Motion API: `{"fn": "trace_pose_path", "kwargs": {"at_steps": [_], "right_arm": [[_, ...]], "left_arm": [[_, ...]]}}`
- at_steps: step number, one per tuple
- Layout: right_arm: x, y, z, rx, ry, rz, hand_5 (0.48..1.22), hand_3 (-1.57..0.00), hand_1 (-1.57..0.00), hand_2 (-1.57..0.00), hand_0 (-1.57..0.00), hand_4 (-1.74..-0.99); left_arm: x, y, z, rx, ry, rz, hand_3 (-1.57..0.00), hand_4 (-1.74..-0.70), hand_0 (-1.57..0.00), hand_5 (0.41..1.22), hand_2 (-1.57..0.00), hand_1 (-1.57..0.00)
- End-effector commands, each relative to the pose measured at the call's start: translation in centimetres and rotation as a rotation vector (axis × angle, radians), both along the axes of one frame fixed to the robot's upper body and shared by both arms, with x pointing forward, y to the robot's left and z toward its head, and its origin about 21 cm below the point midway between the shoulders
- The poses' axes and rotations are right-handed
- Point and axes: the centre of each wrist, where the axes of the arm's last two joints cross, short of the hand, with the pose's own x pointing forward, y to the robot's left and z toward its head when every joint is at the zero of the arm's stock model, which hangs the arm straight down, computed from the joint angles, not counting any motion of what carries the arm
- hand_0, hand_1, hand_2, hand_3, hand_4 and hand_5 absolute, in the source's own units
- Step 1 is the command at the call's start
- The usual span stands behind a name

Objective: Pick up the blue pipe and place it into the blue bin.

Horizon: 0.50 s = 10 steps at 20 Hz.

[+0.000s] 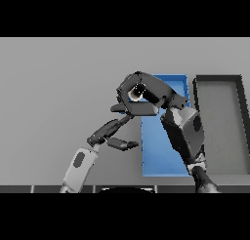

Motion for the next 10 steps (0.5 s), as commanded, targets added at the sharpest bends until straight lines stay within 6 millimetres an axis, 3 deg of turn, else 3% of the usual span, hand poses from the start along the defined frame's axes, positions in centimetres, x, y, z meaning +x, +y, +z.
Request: {"fn": "trace_pose_path", "kwargs": {"at_steps": [1,3,6,10], "right_arm": [[0.5,-1.2,1.2,0.037,-0.012,-0.070,1.221,-1.57,-1.57,-1.57,-1.57,-1.741],[1.4,-2.1,3.1,0.034,-0.030,-0.198,1.221,-1.57,-1.57,-1.57,-1.57,-1.741],[3.6,-4.7,3.8,0.038,0.006,-0.331,1.221,-1.57,-1.57,-1.57,-1.57,-1.741],[6.5,-8.6,1.8,-0.027,0.071,-0.503,1.221,-1.57,-1.57,-1.57,-1.57,-1.741]], "left_arm": [[-0.1,-0.1,0.0,0.004,0.000,0.000,0.00,-0.90,0.00,0.433,0.00,0.00],[-0.2,-0.3,0.6,0.010,-0.001,-0.002,0.00,-0.90,0.00,0.430,0.00,0.00],[0.2,0.1,0.9,0.022,-0.003,0.007,0.00,-0.89,0.00,0.421,0.00,0.00],[0.0,0.6,0.1,0.026,-0.019,0.006,0.00,-0.88,0.00,0.412,0.00,0.00]]}}
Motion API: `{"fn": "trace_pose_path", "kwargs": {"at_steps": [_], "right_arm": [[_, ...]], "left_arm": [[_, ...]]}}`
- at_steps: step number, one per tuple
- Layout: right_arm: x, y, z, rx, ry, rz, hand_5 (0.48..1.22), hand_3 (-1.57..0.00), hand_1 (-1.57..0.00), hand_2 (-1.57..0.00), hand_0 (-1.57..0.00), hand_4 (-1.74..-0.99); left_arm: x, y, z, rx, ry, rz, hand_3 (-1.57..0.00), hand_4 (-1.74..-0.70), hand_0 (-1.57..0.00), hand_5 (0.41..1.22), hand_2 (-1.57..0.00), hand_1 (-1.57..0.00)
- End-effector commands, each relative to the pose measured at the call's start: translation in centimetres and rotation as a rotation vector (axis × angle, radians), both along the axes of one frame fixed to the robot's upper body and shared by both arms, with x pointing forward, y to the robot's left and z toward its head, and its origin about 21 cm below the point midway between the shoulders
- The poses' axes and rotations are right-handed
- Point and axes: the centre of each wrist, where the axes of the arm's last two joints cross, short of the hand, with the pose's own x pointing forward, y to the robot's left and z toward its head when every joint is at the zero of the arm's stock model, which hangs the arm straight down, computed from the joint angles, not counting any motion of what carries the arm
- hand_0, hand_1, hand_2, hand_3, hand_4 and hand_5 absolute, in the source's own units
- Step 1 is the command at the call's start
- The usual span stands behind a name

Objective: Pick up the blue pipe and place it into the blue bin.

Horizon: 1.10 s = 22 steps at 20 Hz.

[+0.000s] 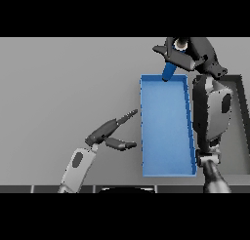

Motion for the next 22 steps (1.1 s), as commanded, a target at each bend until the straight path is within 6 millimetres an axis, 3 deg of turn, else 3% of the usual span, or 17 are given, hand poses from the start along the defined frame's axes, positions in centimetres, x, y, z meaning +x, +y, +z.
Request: {"fn": "trace_pose_path", "kwargs": {"at_steps": [1,5,9,13,17,18,22], "right_arm": [[0.2,-1.2,-0.7,0.010,0.026,-0.030,1.221,-1.57,-1.57,-1.57,-1.57,-1.741],[0.2,-4.0,-5.2,0.006,0.155,-0.123,1.221,-1.57,-1.57,-1.57,-1.57,-1.741],[-1.1,-6.2,-10.3,-0.024,0.272,-0.206,1.221,-1.57,-1.57,-1.57,-1.57,-1.741],[-2.5,-7.1,-14.7,-0.054,0.405,-0.316,1.221,-1.57,-1.57,-1.57,-1.57,-1.741],[-3.6,-7.3,-18.5,-0.111,0.551,-0.430,1.221,-1.52,-1.57,-1.57,-1.57,-1.741],[-3.9,-7.2,-18.8,-0.120,0.568,-0.441,1.221,-1.26,-1.57,-1.57,-1.57,-1.741],[-4.3,-6.2,-20.5,-0.163,0.654,-0.529,1.221,-0.85,-1.55,-1.57,-1.57,-1.741]], "left_arm": [[0.1,0.1,0.3,0.002,-0.005,0.000,0.00,-0.87,0.00,0.413,0.00,0.00],[0.0,-0.4,0.2,0.009,-0.007,-0.008,0.00,-0.87,0.00,0.419,0.00,0.00],[-0.6,-0.5,0.0,-0.007,0.011,-0.008,0.00,-0.88,0.00,0.422,0.00,0.00],[-0.7,0.2,-0.2,-0.001,0.022,0.006,0.00,-0.88,0.00,0.428,0.00,0.00],[-1.0,-0.4,0.1,-0.014,0.019,-0.002,0.00,-0.89,0.00,0.422,0.00,0.00],[-0.9,0.1,0.0,-0.008,0.017,0.000,0.00,-0.89,0.00,0.420,0.00,0.00],[-0.9,-0.2,0.1,0.003,0.016,-0.005,0.00,-0.88,0.00,0.421,0.00,0.00]]}}
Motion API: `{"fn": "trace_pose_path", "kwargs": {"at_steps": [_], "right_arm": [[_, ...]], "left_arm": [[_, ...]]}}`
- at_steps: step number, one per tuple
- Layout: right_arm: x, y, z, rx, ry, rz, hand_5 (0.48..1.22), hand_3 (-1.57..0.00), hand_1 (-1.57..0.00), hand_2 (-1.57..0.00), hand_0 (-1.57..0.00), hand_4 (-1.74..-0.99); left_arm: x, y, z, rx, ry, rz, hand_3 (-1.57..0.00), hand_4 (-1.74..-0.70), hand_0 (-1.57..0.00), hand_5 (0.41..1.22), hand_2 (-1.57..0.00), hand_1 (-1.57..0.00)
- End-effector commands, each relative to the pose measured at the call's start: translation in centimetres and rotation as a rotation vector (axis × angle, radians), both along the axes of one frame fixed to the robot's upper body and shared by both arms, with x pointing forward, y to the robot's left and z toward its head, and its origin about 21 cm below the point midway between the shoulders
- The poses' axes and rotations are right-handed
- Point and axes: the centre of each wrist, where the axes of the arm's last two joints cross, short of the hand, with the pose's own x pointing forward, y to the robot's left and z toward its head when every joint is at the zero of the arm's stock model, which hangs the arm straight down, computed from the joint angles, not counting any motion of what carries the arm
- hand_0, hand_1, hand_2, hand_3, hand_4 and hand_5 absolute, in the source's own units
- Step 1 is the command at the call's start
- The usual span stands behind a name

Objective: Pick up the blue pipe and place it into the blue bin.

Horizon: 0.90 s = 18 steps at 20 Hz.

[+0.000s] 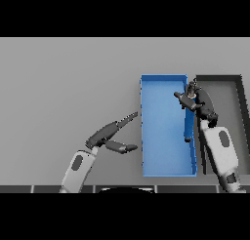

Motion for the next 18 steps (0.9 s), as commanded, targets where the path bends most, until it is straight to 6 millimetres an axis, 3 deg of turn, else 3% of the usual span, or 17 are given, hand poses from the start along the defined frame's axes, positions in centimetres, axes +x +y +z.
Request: {"fn": "trace_pose_path", "kwargs": {"at_steps": [1,2,4,5,7,11,18], "right_arm": [[0.0,0.0,-0.1,-0.015,0.031,-0.017,1.221,-0.79,-1.34,-1.34,-1.46,-1.678],[0.3,-0.2,-0.8,-0.045,0.090,-0.044,1.221,-0.63,-1.07,-1.07,-1.17,-1.592],[0.6,-0.3,-0.6,-0.093,0.147,-0.035,1.221,-0.40,-0.68,-0.68,-0.75,-1.413],[0.7,-0.1,-0.3,-0.124,0.163,0.012,1.221,-0.32,-0.55,-0.55,-0.60,-1.337],[0.6,0.6,0.2,-0.198,0.182,0.106,1.137,-0.21,-0.35,-0.35,-0.38,-1.219],[-0.2,1.2,0.5,-0.302,0.172,0.220,0.934,-0.08,-0.14,-0.14,-0.16,-1.083],[0.3,1.2,0.1,-0.394,0.159,0.253,0.734,-0.02,-0.03,-0.03,-0.03,-1.038]], "left_arm": [[-0.1,0.2,0.0,-0.009,-0.009,-0.003,0.00,-0.88,0.00,0.421,0.00,0.00],[-0.1,0.1,0.1,-0.008,-0.012,0.001,0.00,-0.88,0.00,0.422,0.00,0.00],[-0.1,0.3,0.4,-0.006,-0.011,0.001,0.00,-0.88,0.00,0.425,0.00,0.00],[-0.4,-0.1,0.2,-0.005,-0.007,0.006,0.00,-0.88,0.00,0.427,0.00,0.00],[-0.1,0.1,0.4,-0.010,-0.005,0.011,0.00,-0.88,0.00,0.430,0.00,0.00],[-0.3,-0.1,0.2,-0.013,0.004,0.003,0.00,-0.89,0.00,0.428,0.00,0.00],[-0.3,-0.2,0.1,-0.004,0.000,0.009,0.00,-0.89,0.00,0.429,0.00,0.00]]}}
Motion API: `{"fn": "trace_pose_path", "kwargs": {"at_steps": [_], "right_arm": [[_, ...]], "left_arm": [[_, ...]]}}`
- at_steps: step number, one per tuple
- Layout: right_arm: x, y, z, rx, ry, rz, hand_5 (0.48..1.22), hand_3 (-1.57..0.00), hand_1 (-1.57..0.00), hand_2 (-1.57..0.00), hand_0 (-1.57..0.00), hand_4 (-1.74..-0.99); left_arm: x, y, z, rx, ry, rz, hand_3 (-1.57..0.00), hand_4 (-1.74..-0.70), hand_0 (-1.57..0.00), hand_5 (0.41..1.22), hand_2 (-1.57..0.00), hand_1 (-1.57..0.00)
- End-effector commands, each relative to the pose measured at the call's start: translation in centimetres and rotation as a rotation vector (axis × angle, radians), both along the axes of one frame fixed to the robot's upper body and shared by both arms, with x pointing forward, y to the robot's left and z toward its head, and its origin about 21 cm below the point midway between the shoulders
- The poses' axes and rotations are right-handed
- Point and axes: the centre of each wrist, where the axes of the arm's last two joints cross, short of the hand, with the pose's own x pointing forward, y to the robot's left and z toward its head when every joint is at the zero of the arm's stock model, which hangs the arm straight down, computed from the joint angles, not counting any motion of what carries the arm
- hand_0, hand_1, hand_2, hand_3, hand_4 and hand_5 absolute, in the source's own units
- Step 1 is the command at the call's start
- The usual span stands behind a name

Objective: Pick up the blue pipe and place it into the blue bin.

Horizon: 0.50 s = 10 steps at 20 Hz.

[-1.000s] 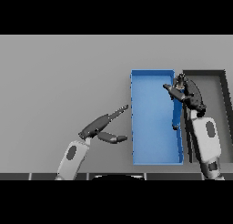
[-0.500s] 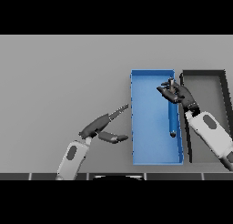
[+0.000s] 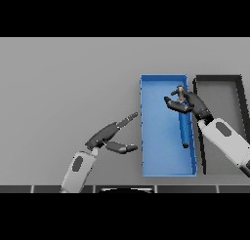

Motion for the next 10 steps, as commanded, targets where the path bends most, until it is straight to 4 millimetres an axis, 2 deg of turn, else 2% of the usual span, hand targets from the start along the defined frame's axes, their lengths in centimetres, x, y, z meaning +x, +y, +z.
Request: {"fn": "trace_pose_path", "kwargs": {"at_steps": [1,3,10], "right_arm": [[-0.18,-0.07,-0.47,0.000,-0.003,0.003,0.713,-0.01,-0.02,-0.02,-0.03,-1.036],[-0.22,-0.50,-0.85,-0.055,0.139,-0.055,0.682,-0.01,-0.01,-0.01,-0.02,-1.030],[-0.53,-0.30,-0.36,-0.067,0.177,-0.040,0.649,0.00,-0.01,-0.01,-0.01,-1.022]], "left_arm": [[0.01,-0.02,0.15,-0.005,-0.002,-0.001,0.00,-0.89,0.00,0.429,0.00,0.00],[0.19,0.04,-0.10,0.003,0.002,0.010,0.00,-0.89,0.00,0.429,0.00,0.00],[0.39,0.22,-0.09,0.004,-0.006,0.009,0.00,-0.88,0.00,0.431,0.00,0.00]]}}
